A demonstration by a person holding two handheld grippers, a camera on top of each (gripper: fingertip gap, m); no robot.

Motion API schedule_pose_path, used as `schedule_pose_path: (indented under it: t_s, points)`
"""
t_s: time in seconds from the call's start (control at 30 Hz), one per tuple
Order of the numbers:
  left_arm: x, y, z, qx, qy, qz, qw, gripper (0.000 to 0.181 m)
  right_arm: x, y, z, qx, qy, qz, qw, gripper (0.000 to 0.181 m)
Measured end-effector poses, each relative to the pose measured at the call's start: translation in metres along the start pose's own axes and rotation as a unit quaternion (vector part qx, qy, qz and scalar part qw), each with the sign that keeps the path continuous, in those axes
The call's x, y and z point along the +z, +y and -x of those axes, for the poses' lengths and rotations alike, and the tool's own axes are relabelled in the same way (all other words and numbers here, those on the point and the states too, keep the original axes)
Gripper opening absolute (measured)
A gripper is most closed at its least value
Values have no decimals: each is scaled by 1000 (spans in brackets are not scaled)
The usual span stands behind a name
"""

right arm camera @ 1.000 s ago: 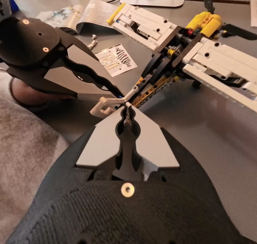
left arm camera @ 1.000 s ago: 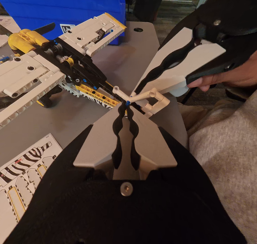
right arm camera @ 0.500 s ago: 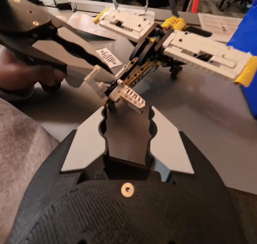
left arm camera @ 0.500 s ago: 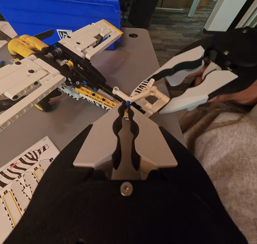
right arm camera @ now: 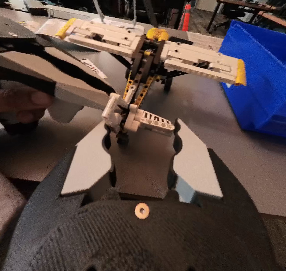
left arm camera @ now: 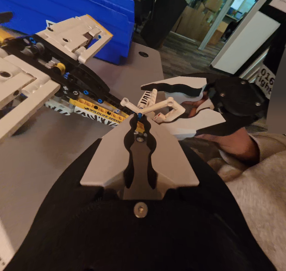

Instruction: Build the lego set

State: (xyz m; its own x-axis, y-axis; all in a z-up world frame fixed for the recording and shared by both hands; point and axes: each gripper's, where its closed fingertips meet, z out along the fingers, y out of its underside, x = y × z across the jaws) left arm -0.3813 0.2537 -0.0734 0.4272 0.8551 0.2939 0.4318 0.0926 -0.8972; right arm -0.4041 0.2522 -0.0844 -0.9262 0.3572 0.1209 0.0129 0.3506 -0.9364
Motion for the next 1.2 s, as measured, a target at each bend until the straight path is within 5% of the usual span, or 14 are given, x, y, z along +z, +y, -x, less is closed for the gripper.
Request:
schedule_pose_path:
  t_s: [0.47,1.2]
  points:
    - [1,-1,-12,6,38,-2,999,20,6,4,-4,16,-6,-31,999,86]
    - [-18,17,-17,-35,4,9,999,21,-7,12,8,19,-38,0,999,92]
